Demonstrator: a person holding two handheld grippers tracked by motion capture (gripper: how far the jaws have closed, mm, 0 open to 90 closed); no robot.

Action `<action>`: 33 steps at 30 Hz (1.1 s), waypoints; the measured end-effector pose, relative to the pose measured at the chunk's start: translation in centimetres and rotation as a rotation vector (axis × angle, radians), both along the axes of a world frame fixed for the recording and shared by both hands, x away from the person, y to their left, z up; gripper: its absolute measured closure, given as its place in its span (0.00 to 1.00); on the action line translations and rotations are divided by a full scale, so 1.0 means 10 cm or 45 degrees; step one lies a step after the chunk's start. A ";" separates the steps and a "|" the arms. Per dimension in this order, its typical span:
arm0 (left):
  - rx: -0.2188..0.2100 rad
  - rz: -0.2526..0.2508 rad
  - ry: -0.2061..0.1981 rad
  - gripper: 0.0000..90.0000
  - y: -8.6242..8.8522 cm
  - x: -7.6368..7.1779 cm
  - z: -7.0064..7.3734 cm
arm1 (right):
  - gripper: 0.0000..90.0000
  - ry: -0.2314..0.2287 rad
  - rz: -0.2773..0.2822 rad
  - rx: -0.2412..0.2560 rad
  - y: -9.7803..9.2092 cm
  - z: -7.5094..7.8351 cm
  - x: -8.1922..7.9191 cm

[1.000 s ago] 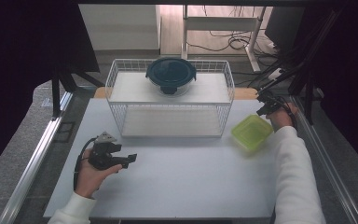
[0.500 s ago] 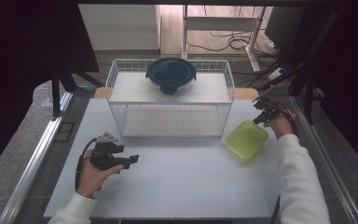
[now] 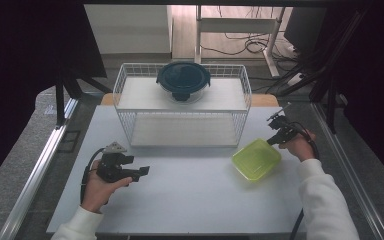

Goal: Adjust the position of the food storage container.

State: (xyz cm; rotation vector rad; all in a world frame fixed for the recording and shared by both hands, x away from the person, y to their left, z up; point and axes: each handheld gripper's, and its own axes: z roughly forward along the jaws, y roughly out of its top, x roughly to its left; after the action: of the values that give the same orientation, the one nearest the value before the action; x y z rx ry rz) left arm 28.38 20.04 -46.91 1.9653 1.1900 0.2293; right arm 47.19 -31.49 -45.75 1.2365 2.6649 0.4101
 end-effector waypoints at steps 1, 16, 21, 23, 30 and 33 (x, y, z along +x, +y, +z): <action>0.000 0.000 0.001 0.26 0.00 0.00 0.00 | 0.99 0.002 -0.002 0.007 0.02 0.00 -0.04; 0.006 -0.023 0.001 0.26 -0.05 -0.02 0.02 | 0.99 0.022 0.047 0.019 0.42 -0.01 -0.56; 0.005 -0.015 0.010 0.26 -0.03 -0.02 0.00 | 0.99 0.030 0.057 0.044 0.43 -0.01 -0.65; 0.005 -0.014 0.014 0.26 -0.02 -0.02 -0.01 | 0.99 0.036 0.069 0.050 0.44 -0.02 -0.70; 0.014 -0.014 0.028 0.26 -0.03 -0.01 -0.04 | 0.99 0.041 0.098 0.078 0.44 -0.06 -0.85; 0.016 -0.014 0.031 0.26 -0.03 0.00 -0.05 | 0.99 0.037 0.109 0.076 0.44 -0.06 -0.92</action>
State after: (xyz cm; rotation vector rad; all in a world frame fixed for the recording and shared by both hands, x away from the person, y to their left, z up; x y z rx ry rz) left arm 28.33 19.71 -47.40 1.9904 1.1958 0.2083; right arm 37.97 -27.09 -46.40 1.1557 2.7568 0.4914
